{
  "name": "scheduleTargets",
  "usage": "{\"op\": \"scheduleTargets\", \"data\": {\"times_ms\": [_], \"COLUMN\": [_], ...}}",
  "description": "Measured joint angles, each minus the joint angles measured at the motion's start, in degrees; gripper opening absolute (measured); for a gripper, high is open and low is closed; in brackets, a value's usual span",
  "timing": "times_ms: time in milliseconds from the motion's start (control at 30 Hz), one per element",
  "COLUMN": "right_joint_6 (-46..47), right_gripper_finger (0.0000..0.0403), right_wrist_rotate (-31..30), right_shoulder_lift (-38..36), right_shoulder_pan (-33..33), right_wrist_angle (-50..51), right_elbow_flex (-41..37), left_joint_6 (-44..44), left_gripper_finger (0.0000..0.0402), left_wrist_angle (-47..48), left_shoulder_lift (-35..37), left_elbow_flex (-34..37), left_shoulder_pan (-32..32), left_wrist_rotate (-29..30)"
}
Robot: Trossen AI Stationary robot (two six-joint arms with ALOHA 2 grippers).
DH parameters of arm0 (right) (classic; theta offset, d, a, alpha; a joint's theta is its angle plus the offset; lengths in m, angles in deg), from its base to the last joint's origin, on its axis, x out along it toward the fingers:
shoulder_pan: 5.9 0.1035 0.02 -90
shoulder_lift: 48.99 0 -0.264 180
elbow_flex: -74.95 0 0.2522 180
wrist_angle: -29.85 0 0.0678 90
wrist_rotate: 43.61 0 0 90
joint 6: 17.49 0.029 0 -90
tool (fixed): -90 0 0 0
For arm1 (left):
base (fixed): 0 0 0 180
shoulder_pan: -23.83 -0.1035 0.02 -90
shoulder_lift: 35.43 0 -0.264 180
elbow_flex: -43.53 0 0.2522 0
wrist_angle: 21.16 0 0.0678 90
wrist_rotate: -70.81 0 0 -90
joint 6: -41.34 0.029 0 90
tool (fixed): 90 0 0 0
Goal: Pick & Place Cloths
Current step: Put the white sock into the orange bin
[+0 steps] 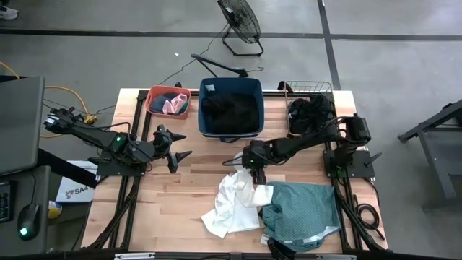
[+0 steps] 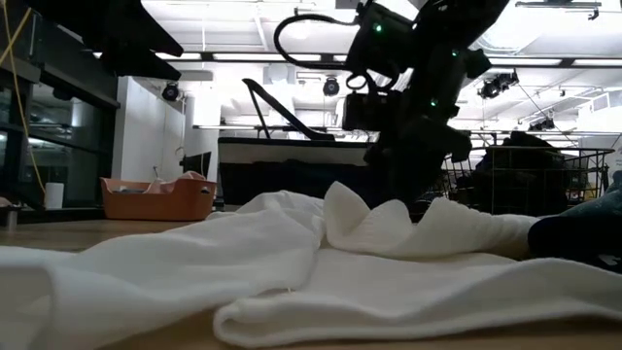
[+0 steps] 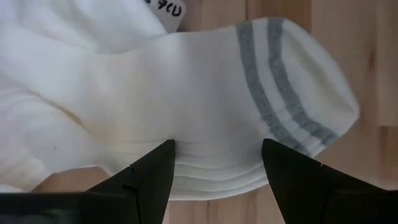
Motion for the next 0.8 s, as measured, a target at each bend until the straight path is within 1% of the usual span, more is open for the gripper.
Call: {"op": "scheduleTargets", "data": {"times_ms": [100, 200, 267, 433, 467, 567, 733, 800], "right_joint_6": [0.80, 0.78, 0.80, 0.23, -0.06, 1.01, 2.94, 2.92], "right_gripper_finger": [0.0217, 0.0177, 0.0141, 0.0033, 0.0018, 0.0008, 0.0006, 0.0006], "right_wrist_rotate": [1.67, 2.49, 2.95, 3.30, 3.63, 3.76, -0.09, -1.62], "right_shoulder_lift": [0.03, 0.03, 0.03, -0.01, -0.28, -2.09, -8.53, -11.75], "right_shoulder_pan": [-0.20, -0.15, -0.16, -0.16, -0.16, -0.16, 0.22, 0.59], "right_wrist_angle": [-0.03, 0.08, 0.07, 1.21, 1.87, 4.29, 8.72, 8.83], "right_elbow_flex": [0.00, 0.00, 0.00, 0.00, 0.00, 0.00, 0.00, 0.00], "left_joint_6": [0.00, 0.00, 0.00, -0.02, -0.02, -0.04, -0.04, -0.04], "left_gripper_finger": [0.0319, 0.0319, 0.0319, 0.0319, 0.0319, 0.0319, 0.0319, 0.0319], "left_wrist_angle": [-0.02, 0.00, 0.00, 0.00, 0.00, -0.02, -0.02, -0.04], "left_shoulder_lift": [0.00, 0.00, 0.00, 0.00, 0.00, 0.00, 0.02, 0.02], "left_elbow_flex": [0.00, 0.00, 0.00, 0.00, 0.00, 0.00, 0.00, 0.00], "left_shoulder_pan": [0.00, 0.00, 0.00, 0.00, -0.01, 0.00, -0.02, -0.02], "left_wrist_rotate": [0.01, 0.02, 0.02, 0.02, 0.02, 0.02, 0.03, 0.04]}}
